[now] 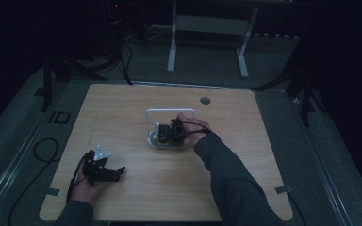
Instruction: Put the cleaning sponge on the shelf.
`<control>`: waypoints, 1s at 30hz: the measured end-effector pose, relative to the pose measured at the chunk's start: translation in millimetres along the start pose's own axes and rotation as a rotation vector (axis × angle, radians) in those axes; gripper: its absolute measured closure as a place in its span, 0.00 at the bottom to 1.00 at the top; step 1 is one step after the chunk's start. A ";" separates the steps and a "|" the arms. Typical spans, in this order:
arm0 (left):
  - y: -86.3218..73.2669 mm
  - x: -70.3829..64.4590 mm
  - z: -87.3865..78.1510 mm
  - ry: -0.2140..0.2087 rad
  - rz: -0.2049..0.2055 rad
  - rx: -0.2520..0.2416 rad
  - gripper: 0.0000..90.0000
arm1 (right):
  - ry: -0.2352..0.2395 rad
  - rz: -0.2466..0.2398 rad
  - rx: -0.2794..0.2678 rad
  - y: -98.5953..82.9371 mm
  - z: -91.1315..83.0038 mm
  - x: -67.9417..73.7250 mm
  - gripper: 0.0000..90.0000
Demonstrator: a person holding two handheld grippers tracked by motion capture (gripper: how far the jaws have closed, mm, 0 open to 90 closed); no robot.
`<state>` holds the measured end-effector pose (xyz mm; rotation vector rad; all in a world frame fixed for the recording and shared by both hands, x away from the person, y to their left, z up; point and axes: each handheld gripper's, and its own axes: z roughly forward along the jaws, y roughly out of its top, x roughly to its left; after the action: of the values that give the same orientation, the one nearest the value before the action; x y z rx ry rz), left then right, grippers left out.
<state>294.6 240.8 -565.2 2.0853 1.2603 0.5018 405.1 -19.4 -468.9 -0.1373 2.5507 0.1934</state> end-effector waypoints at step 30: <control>0.0 0.0 0.1 0.000 -0.001 -0.001 0.02 | 0.046 0.068 -0.111 -3.4 -21.9 3.3 0.64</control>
<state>294.6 240.8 -565.2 2.0842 1.2606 0.5022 391.1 -26.5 -453.0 -0.0987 2.5925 0.3625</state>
